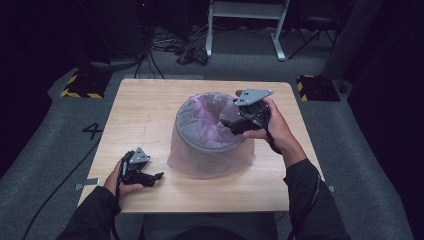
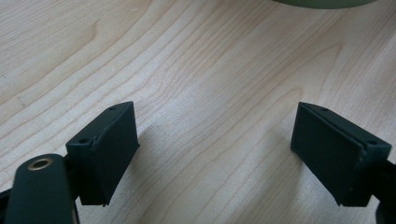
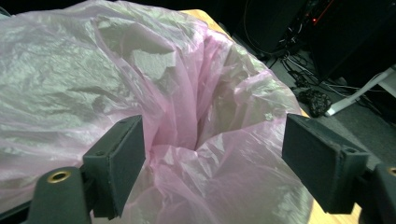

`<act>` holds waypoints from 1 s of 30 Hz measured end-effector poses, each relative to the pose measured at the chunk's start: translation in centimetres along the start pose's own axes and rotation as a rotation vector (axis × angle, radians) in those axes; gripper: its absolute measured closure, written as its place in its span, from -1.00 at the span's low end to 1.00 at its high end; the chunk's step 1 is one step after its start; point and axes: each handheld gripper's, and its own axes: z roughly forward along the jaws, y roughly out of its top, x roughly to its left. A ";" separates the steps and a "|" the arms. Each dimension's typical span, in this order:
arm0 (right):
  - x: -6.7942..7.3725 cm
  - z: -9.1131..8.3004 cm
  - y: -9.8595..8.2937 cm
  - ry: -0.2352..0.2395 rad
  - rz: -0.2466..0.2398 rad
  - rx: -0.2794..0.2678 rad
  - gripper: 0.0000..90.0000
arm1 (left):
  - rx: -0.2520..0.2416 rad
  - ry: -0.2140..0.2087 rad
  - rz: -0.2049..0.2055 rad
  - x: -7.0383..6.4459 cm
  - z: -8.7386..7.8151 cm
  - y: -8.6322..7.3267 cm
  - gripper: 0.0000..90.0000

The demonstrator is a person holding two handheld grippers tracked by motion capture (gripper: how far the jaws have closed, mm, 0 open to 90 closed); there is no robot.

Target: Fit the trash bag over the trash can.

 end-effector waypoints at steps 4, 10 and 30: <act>-0.2 -0.4 -0.1 -0.004 0.002 -0.004 -0.53 | 0.000 0.000 0.000 0.0 0.0 0.0 -0.67; -0.1 -1.0 -0.3 -0.005 0.000 -0.025 -0.54 | 0.000 0.001 -0.001 0.0 0.0 0.0 -0.67; -0.1 -2.5 -1.3 -0.004 -0.021 -0.019 -0.55 | 0.003 0.004 0.001 0.0 0.0 0.0 -0.67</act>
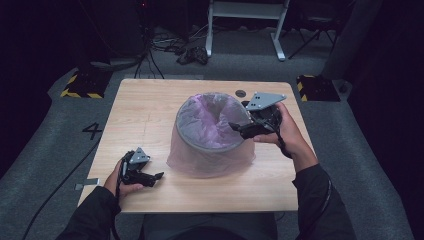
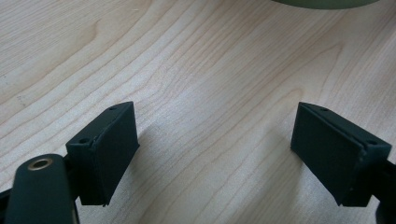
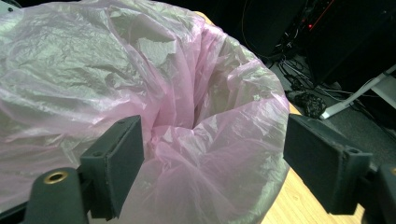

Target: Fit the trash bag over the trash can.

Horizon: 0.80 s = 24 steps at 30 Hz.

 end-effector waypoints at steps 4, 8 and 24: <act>0.0 -0.4 -0.3 -0.002 0.002 0.000 -0.55 | 0.000 0.000 0.000 0.0 0.0 0.0 -0.67; -0.1 -0.8 -0.6 0.002 -0.001 0.009 -0.55 | 0.000 0.000 0.000 0.0 0.0 0.0 -0.67; 0.1 -1.5 -1.8 0.005 -0.003 0.023 -0.61 | 0.000 0.000 0.000 0.0 0.0 0.0 -0.67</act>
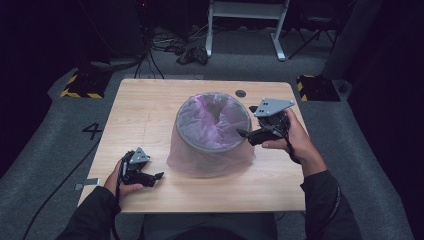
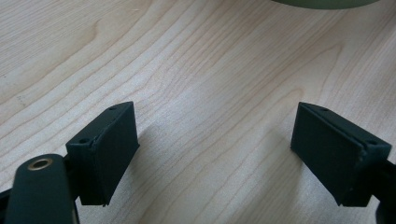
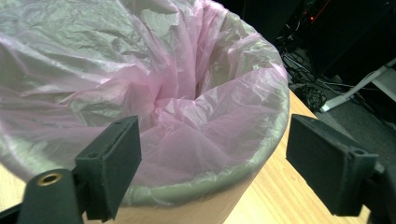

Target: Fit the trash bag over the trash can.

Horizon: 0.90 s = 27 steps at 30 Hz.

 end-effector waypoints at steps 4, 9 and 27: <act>0.2 -0.4 -0.3 0.030 0.000 -0.010 -0.62 | 0.000 0.000 0.000 0.0 0.0 0.0 -0.67; 0.4 -1.0 -0.6 0.039 0.000 -0.033 -0.63 | 0.000 0.000 0.000 0.0 0.0 0.0 -0.67; 0.7 -2.4 -2.2 0.021 -0.013 -0.019 -0.64 | -0.001 0.001 -0.002 0.0 0.0 0.0 -0.68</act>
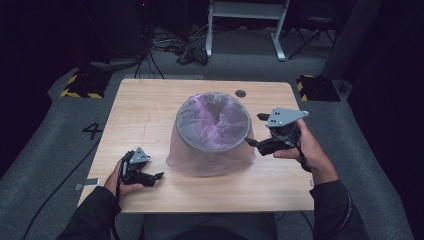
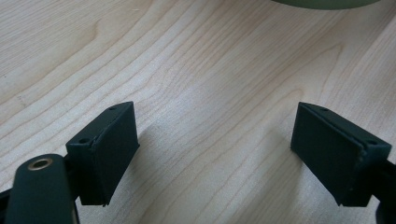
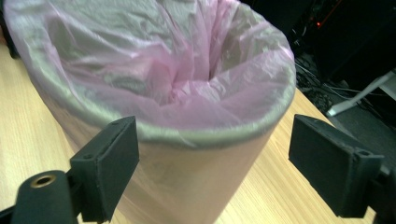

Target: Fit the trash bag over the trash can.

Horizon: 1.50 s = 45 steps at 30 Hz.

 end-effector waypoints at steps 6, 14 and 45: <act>0.0 -0.1 -0.7 -0.006 0.004 0.021 -0.64 | 0.000 0.000 -0.001 0.0 0.0 0.0 -0.67; 0.1 0.0 -2.0 -0.014 0.010 0.045 -0.64 | 0.001 0.002 -0.002 0.0 0.0 0.0 -0.67; 0.1 1.1 -6.7 -0.034 0.069 0.174 -0.64 | 0.001 0.002 -0.001 0.0 0.0 0.0 -0.67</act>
